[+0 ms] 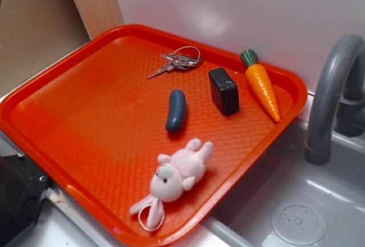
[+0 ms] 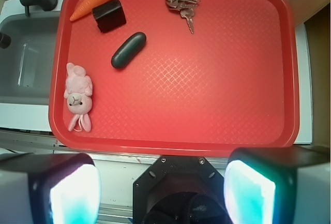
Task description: Grab the black box.
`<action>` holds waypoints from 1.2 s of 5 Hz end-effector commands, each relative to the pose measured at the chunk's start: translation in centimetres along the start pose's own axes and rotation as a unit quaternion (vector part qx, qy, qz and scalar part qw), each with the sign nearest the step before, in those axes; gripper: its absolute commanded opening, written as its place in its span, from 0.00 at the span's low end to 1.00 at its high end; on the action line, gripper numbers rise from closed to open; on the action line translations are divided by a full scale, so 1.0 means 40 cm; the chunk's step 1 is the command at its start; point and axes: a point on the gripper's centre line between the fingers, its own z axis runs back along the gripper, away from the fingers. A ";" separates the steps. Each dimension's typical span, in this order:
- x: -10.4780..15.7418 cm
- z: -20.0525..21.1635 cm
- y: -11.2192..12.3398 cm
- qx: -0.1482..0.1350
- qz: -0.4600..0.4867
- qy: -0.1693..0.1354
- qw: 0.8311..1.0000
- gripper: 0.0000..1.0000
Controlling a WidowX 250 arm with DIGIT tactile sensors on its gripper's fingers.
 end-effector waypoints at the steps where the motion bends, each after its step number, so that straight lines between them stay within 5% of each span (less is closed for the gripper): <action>1: 0.000 0.000 0.000 0.000 0.000 0.000 1.000 1.00; 3: 0.214 -0.145 -0.061 0.120 0.100 -0.007 0.988 1.00; 4: 0.292 -0.228 -0.121 0.068 0.183 -0.025 0.981 1.00; 5: 0.314 -0.240 -0.145 0.061 0.277 -0.069 0.957 1.00; 6: 0.360 -0.284 -0.167 0.016 0.367 -0.069 0.927 1.00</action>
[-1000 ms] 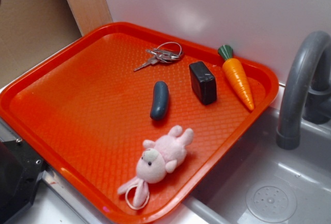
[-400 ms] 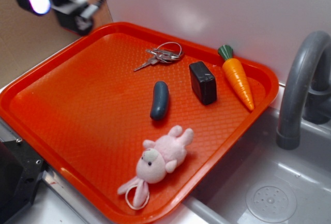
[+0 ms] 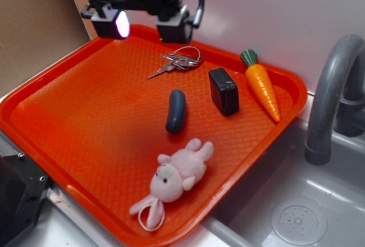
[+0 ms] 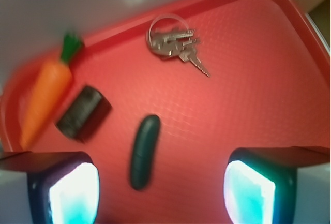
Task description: Grab the black box.
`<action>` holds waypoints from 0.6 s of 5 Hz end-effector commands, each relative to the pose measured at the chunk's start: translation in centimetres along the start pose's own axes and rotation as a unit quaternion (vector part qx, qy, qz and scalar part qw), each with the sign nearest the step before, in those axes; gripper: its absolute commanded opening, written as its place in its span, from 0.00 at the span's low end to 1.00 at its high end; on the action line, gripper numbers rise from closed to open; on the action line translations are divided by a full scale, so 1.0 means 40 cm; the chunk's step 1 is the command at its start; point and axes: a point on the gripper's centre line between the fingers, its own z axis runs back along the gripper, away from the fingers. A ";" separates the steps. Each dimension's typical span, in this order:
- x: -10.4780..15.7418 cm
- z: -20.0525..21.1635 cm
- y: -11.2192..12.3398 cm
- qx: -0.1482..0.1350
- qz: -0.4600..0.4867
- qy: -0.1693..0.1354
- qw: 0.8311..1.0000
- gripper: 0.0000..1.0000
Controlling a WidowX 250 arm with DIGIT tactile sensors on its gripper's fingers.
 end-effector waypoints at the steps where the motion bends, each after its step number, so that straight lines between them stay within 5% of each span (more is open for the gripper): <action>1: 0.031 -0.080 -0.083 -0.054 0.104 0.022 0.993 1.00; 3: 0.049 -0.176 -0.136 -0.057 0.101 0.046 0.992 1.00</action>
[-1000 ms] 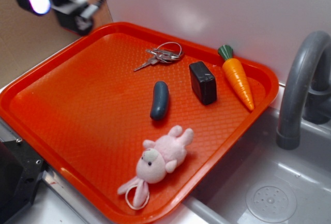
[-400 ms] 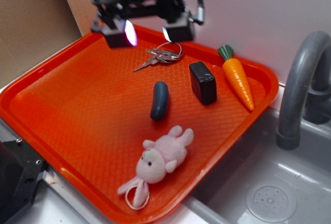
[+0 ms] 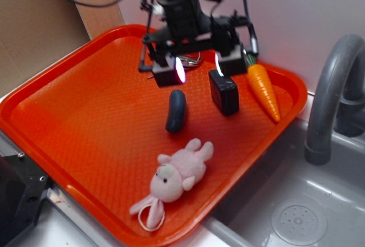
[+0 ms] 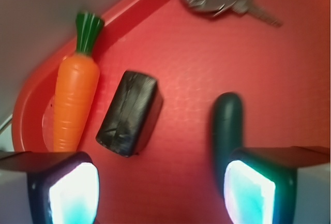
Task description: Grab the black box.
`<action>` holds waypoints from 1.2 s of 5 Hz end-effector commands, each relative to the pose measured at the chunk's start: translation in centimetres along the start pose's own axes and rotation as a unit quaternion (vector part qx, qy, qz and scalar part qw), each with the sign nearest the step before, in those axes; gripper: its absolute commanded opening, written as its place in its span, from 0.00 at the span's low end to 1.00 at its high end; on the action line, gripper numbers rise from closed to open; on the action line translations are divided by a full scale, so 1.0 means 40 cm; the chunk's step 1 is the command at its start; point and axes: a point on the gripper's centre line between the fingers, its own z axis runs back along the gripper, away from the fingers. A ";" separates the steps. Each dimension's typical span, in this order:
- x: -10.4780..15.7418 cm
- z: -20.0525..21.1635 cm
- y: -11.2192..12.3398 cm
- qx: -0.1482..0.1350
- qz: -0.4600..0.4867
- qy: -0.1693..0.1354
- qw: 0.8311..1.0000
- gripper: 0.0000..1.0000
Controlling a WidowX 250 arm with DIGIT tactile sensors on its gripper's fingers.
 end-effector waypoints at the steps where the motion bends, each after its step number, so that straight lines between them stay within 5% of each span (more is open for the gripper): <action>1: 0.096 -0.006 -0.048 -0.020 0.021 -0.009 1.000 1.00; 4: 0.102 -0.075 -0.044 0.011 0.033 0.022 0.999 1.00; 5: 0.076 -0.120 -0.026 0.030 0.035 0.048 0.998 0.00; 6: 0.078 -0.081 -0.021 0.024 0.012 0.032 0.999 0.00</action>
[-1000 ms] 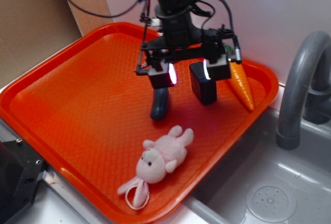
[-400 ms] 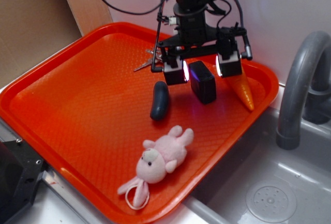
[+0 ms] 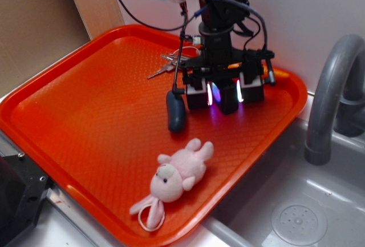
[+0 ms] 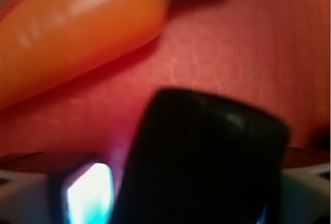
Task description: Grab the black box.
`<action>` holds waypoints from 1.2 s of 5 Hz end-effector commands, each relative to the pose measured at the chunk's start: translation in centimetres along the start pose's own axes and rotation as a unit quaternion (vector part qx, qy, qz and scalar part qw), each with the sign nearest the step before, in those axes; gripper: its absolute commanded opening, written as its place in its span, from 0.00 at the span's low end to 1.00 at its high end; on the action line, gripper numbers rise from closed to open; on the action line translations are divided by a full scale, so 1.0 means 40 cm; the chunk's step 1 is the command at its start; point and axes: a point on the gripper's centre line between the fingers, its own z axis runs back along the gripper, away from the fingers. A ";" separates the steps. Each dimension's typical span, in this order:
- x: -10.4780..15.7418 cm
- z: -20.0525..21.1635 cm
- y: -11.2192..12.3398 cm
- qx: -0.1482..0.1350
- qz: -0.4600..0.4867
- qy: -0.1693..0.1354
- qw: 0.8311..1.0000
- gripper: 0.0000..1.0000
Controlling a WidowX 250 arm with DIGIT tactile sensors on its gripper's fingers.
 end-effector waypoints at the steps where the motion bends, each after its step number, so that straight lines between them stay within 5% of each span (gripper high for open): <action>1: 0.047 0.191 0.038 -0.046 -0.132 -0.062 0.988 0.00; 2: 0.046 0.319 0.120 -0.052 -0.255 -0.078 0.962 0.00; 3: 0.050 0.454 0.239 -0.004 -0.378 -0.048 0.925 0.00; 4: 0.178 0.416 0.291 -0.027 -0.404 -0.017 0.914 0.00; 6: 0.276 0.305 0.230 0.010 -0.391 -0.008 0.921 0.00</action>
